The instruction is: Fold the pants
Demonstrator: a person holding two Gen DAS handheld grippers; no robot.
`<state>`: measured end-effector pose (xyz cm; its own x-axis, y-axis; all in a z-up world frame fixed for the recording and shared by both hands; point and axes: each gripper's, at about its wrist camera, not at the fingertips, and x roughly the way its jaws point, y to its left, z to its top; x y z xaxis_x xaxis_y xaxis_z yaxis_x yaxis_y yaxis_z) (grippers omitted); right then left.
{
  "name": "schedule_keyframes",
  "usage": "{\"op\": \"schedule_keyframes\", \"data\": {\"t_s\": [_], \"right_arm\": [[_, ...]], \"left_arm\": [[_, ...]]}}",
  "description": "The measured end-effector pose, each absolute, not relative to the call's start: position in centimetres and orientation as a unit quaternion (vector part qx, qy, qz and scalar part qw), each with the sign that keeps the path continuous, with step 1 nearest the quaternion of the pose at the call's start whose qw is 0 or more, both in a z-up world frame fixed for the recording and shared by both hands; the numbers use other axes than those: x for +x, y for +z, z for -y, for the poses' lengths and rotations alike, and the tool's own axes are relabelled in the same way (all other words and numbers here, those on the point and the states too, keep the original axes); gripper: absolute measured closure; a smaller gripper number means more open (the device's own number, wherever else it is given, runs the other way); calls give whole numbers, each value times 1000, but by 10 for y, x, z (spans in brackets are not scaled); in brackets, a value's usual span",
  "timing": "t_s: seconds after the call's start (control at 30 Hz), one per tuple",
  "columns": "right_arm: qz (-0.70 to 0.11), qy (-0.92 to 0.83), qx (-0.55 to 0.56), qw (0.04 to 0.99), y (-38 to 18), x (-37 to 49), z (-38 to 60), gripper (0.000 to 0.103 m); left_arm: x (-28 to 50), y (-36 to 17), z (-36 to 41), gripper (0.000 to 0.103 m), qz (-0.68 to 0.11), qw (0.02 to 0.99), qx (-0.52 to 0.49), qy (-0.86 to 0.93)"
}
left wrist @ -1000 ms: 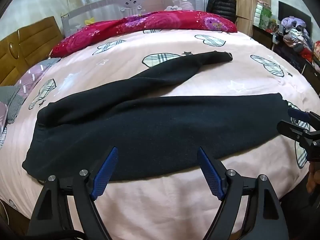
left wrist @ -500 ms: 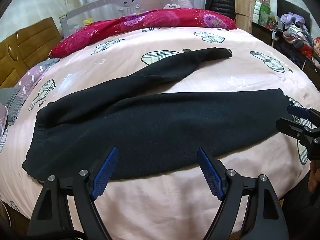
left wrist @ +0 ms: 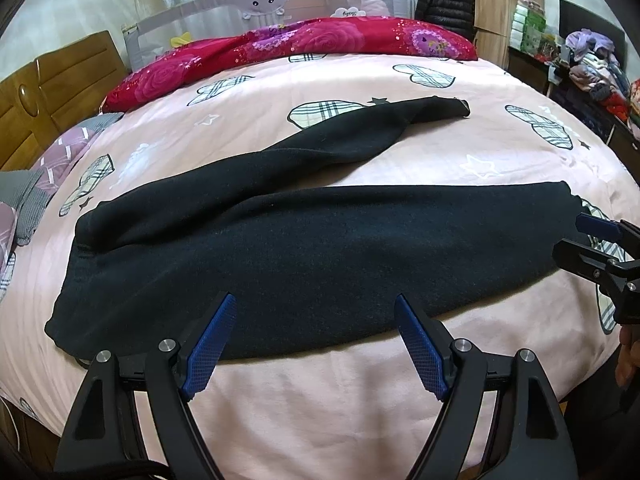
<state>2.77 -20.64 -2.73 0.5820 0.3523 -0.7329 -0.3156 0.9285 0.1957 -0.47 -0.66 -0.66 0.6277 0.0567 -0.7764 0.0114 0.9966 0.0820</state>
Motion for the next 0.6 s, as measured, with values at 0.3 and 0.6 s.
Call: {"op": "schedule_keyframes", "data": {"t_s": [0.3, 0.6], "right_arm": [[-418, 191, 22, 888, -27, 28, 203, 1], [-417, 193, 22, 888, -27, 28, 201, 1]], "left_arm": [[-3, -7, 6, 21, -432, 901, 35, 13], [-3, -7, 4, 21, -430, 902, 31, 12]]}}
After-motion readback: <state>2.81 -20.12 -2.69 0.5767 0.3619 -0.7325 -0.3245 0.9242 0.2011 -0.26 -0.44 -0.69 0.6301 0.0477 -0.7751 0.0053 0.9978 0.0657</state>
